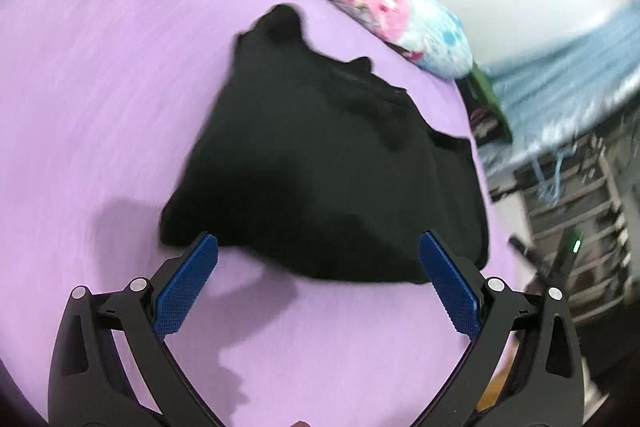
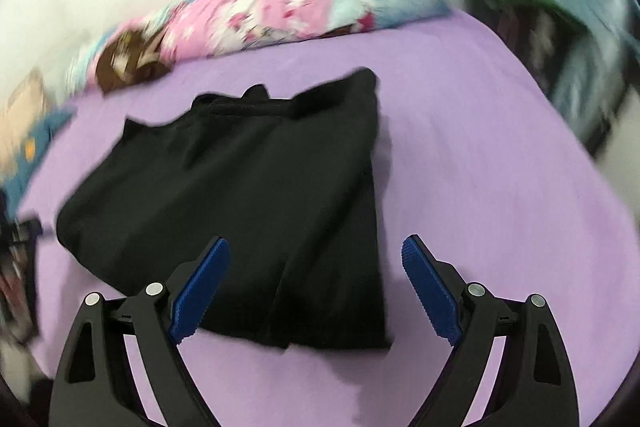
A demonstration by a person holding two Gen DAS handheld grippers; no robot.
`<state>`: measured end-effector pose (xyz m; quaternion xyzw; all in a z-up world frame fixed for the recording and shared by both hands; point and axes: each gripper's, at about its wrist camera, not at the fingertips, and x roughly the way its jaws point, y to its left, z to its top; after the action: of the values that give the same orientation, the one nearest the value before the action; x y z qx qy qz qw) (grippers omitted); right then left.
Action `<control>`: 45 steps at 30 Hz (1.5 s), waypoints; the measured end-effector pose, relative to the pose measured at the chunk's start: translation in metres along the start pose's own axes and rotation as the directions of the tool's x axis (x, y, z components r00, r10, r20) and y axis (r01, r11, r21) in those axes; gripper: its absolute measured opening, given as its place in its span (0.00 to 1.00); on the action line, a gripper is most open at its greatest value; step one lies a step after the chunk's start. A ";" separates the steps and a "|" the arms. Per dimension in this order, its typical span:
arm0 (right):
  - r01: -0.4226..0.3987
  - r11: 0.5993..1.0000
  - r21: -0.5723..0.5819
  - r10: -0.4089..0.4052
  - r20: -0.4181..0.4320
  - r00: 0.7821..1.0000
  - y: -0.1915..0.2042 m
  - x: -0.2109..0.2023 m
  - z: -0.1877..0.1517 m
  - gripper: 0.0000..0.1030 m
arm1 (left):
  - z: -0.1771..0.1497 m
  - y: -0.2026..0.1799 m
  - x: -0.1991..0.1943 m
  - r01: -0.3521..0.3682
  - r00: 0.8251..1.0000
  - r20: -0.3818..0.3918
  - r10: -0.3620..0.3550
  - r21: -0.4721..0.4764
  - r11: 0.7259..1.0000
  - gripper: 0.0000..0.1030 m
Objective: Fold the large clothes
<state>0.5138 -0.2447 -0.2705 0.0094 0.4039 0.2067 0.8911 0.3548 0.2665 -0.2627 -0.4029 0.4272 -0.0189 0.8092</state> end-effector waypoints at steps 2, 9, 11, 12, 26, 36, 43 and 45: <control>-0.029 0.993 0.111 0.028 0.012 1.000 -0.004 -0.010 -0.017 0.84 | -0.010 0.019 -0.005 0.026 1.000 0.002 -0.026 -0.083 0.996 0.94; -0.071 0.967 0.245 0.051 0.086 0.995 0.020 -0.027 -0.060 0.88 | -0.033 0.067 0.011 0.196 0.980 0.056 -0.189 -0.358 0.913 0.94; -0.055 0.988 0.142 0.045 0.069 0.997 0.036 -0.023 -0.058 0.88 | -0.036 0.072 0.018 0.209 0.978 0.070 -0.198 -0.405 0.890 0.94; -0.043 0.994 0.097 0.037 0.062 0.997 0.043 -0.023 -0.054 0.88 | -0.036 0.076 0.022 0.206 0.978 0.080 -0.190 -0.429 0.880 0.94; -0.102 0.957 -0.271 0.104 -0.004 0.995 0.123 0.025 -0.028 0.88 | -0.002 0.085 0.066 0.290 0.952 0.245 -0.183 -0.537 0.792 0.94; -0.084 0.940 -0.330 0.080 -0.026 0.996 0.128 0.042 -0.030 0.88 | 0.018 0.086 0.087 0.280 0.952 0.271 -0.144 -0.575 0.769 0.83; -0.199 0.953 -0.230 0.176 -0.119 0.977 0.131 0.067 0.003 0.86 | 0.006 0.087 0.078 0.291 0.945 0.300 -0.129 -0.593 0.751 0.64; -0.199 0.940 -0.276 0.161 -0.157 0.974 0.141 0.084 0.008 0.78 | 0.010 0.080 0.073 0.291 0.941 0.315 -0.122 -0.570 0.769 0.60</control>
<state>0.5181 -0.0831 -0.2998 -0.0980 0.4249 0.3445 0.8314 0.3832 0.2996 -0.3626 -0.6852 0.2532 0.0829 0.6778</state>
